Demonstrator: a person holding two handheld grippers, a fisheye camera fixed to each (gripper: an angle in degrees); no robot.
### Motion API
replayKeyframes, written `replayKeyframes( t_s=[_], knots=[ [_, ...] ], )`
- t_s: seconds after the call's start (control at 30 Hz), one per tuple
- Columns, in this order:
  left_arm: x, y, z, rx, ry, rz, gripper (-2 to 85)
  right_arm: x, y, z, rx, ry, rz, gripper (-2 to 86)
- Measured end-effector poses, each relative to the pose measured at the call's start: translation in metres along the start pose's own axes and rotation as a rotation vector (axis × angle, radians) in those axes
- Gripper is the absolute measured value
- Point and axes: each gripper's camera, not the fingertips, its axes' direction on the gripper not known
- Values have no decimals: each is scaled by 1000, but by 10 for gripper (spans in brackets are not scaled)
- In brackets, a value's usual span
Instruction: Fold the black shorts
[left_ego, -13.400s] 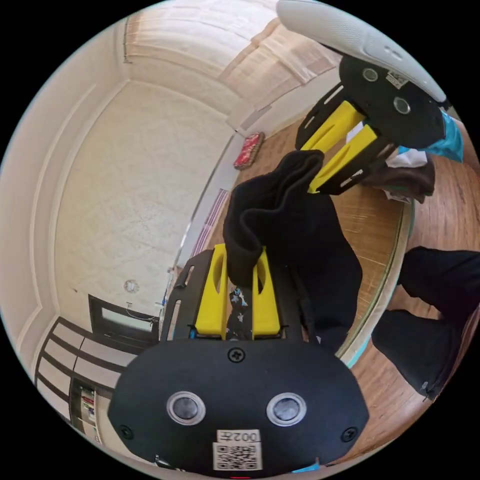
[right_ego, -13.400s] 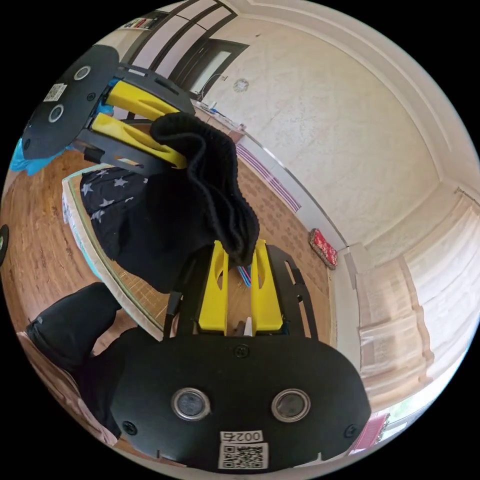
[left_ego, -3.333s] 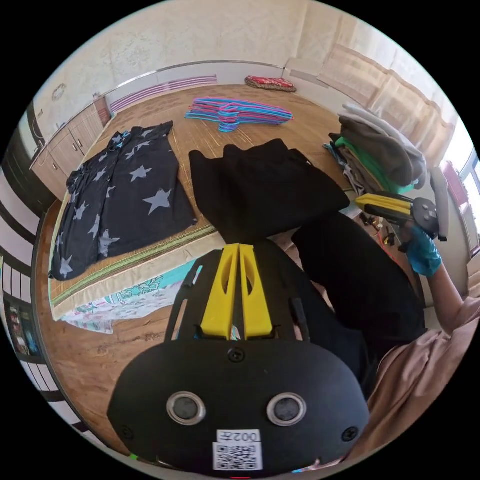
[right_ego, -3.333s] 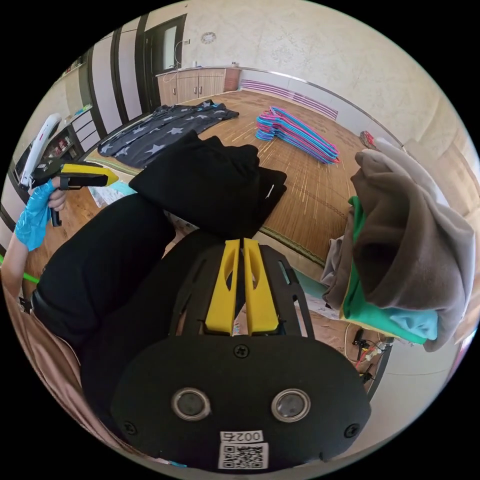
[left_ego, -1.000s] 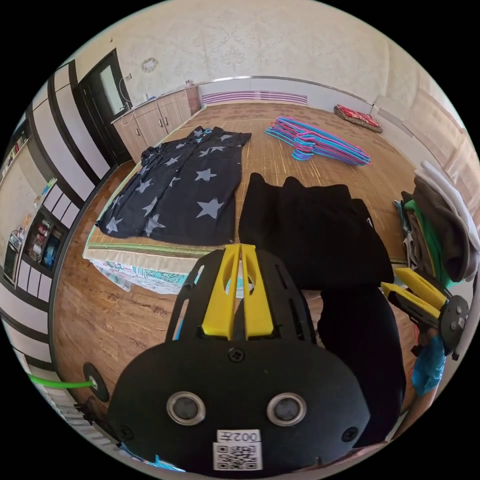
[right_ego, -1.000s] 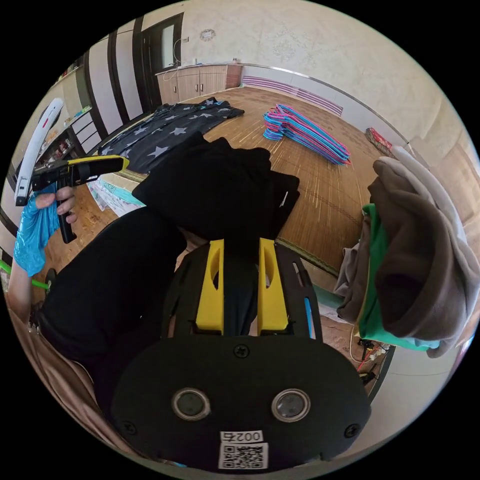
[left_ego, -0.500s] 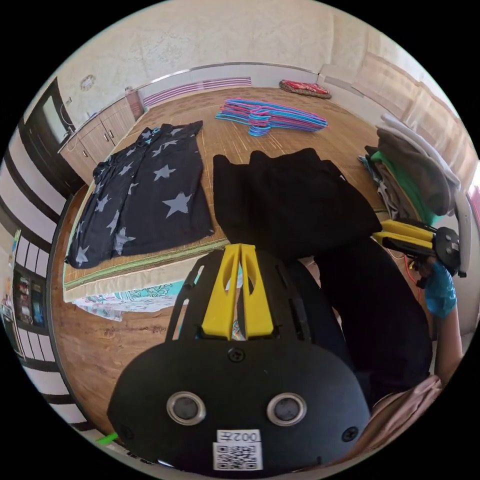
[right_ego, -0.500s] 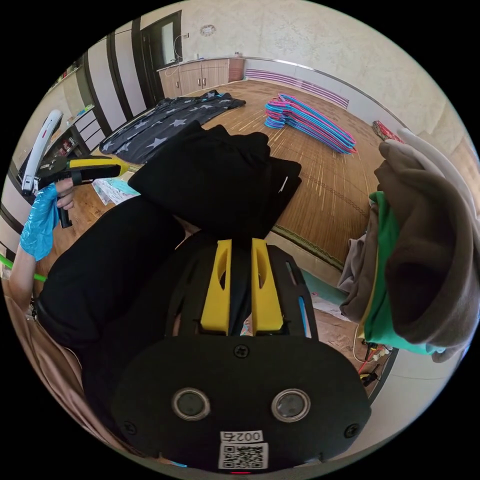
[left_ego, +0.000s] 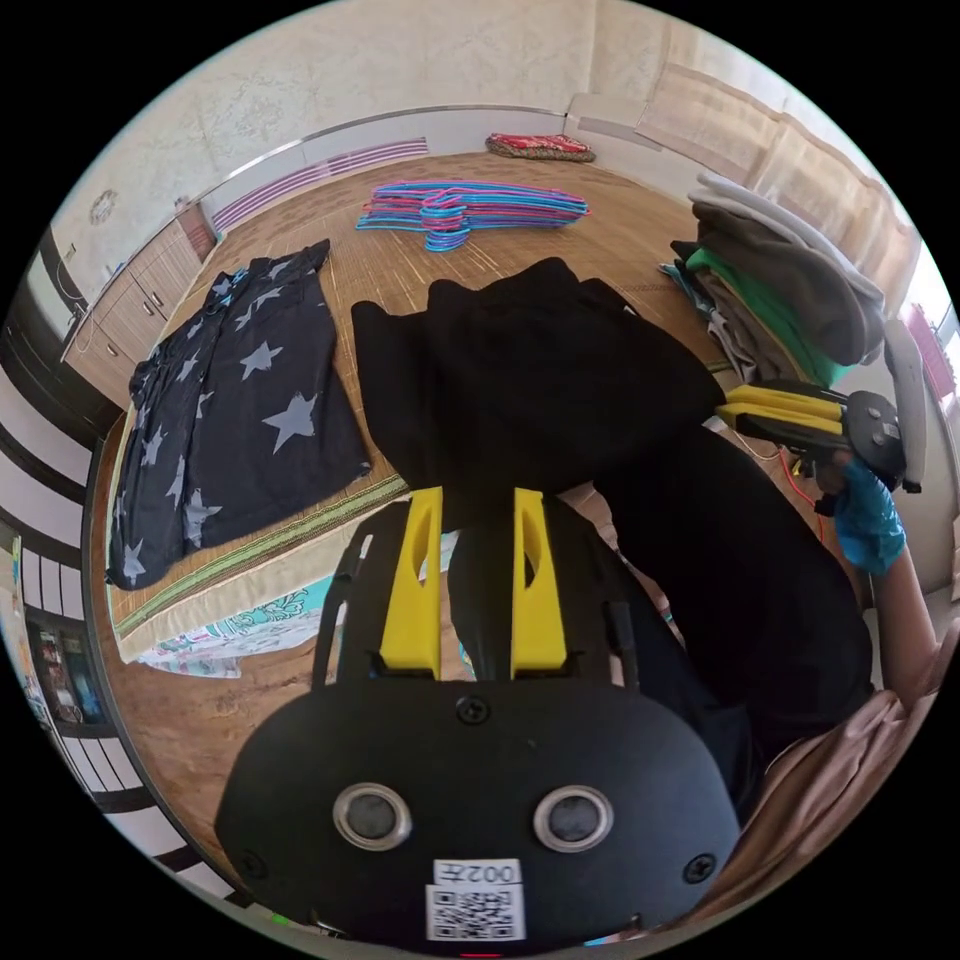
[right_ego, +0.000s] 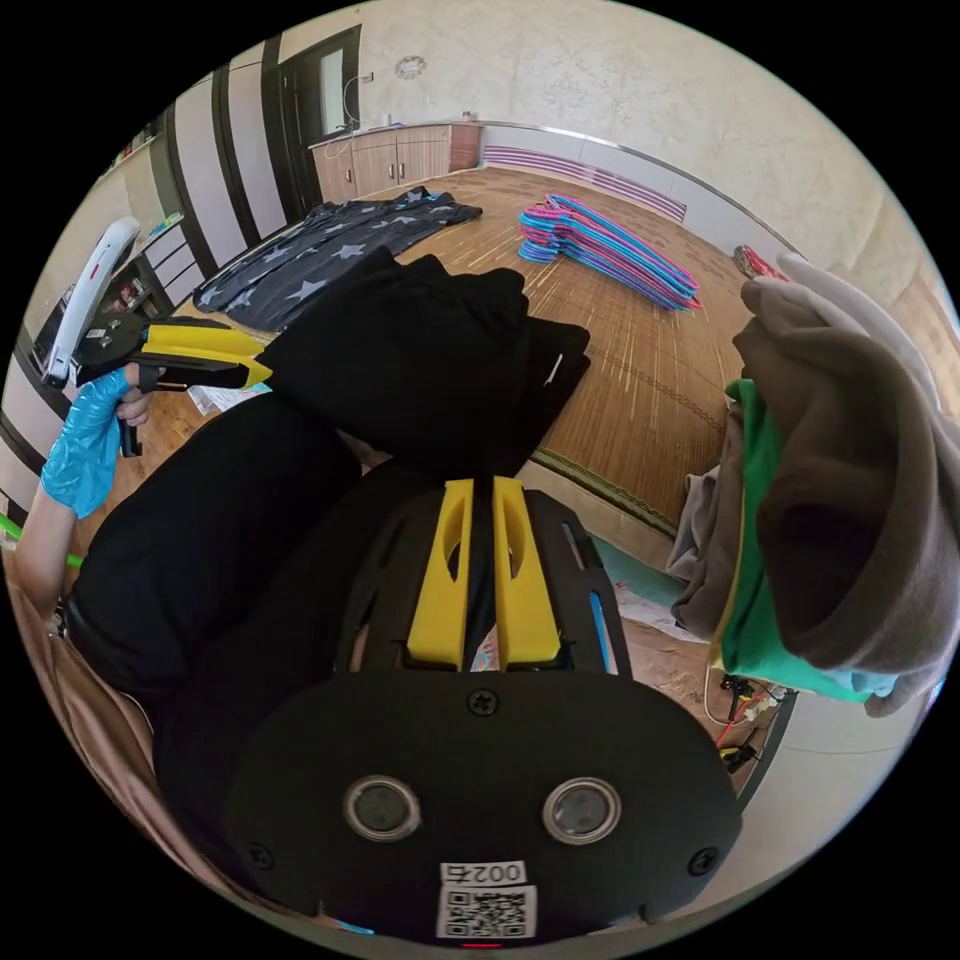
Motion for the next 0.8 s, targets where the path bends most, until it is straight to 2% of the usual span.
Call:
replayKeyframes(
  t_s=[0.13,0.23,0.47,0.63,0.8],
  knots=[
    [-5,-5,5,-14,13,15,51,0,-3,3,-1,-49,-22,6],
    [-5,-7,3,-22,-11,34,8,-6,-6,3,-7,3,-45,-6],
    [-11,-8,-4,-27,-27,47,-9,-17,-9,3,-15,42,-39,-1],
    [-13,-14,-14,-19,-28,65,-10,-50,-16,-29,67,38,-212,89],
    [-12,-24,-27,-1,-31,86,-10,-95,-35,-33,118,-2,-350,135]
  ],
)
